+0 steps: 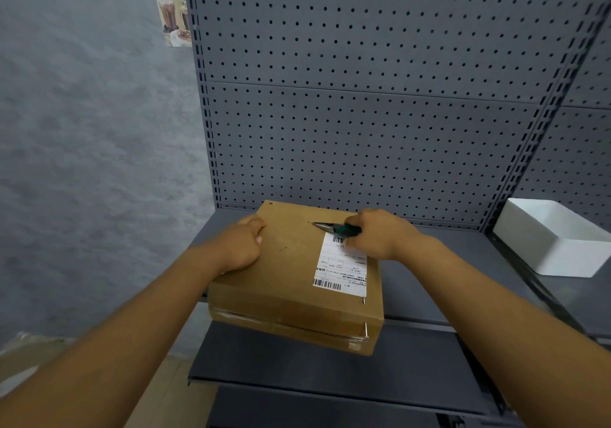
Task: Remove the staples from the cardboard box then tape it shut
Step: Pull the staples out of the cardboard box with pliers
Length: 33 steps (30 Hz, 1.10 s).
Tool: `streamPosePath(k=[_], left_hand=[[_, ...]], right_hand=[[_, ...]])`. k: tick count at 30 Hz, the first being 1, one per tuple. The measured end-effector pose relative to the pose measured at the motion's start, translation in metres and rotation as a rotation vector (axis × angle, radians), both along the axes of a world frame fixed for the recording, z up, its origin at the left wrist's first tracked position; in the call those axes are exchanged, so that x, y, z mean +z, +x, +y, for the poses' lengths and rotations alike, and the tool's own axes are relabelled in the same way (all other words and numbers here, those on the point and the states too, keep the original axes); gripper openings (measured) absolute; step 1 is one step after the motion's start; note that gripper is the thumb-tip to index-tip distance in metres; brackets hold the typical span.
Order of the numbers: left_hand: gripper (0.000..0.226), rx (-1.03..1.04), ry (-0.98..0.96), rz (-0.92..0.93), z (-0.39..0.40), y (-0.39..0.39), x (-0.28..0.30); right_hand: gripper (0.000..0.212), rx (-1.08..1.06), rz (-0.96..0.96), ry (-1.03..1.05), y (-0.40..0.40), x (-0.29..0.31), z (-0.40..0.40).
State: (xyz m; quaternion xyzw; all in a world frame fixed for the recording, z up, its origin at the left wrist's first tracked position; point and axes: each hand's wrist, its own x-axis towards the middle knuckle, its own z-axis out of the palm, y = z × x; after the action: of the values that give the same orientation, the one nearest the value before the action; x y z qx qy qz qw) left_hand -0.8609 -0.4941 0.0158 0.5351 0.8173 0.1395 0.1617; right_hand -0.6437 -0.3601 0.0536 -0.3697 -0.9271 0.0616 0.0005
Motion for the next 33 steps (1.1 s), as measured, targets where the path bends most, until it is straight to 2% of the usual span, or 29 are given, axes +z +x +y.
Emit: streamPosePath(k=[7, 18, 25, 29, 33], left_hand=[[0.05, -0.078, 0.03, 0.019, 0.001, 0.001, 0.0], [0.051, -0.089, 0.002, 0.066, 0.0, 0.002, 0.002], [0.051, -0.093, 0.003, 0.081, 0.0, 0.004, 0.003], [0.051, -0.094, 0.005, 0.081, 0.0, 0.004, 0.004], [0.051, -0.095, -0.001, 0.083, 0.001, 0.003, 0.003]], right_hand=[[0.032, 0.014, -0.006, 0.006, -0.001, -0.001, 0.0], [0.03, 0.036, -0.025, 0.161, -0.002, -0.004, -0.004], [0.021, -0.002, 0.07, 0.032, 0.0, -0.013, -0.004], [0.031, 0.013, 0.032, 0.157, 0.001, -0.012, -0.005], [0.032, -0.012, 0.089, 0.116, 0.0, -0.009, -0.004]])
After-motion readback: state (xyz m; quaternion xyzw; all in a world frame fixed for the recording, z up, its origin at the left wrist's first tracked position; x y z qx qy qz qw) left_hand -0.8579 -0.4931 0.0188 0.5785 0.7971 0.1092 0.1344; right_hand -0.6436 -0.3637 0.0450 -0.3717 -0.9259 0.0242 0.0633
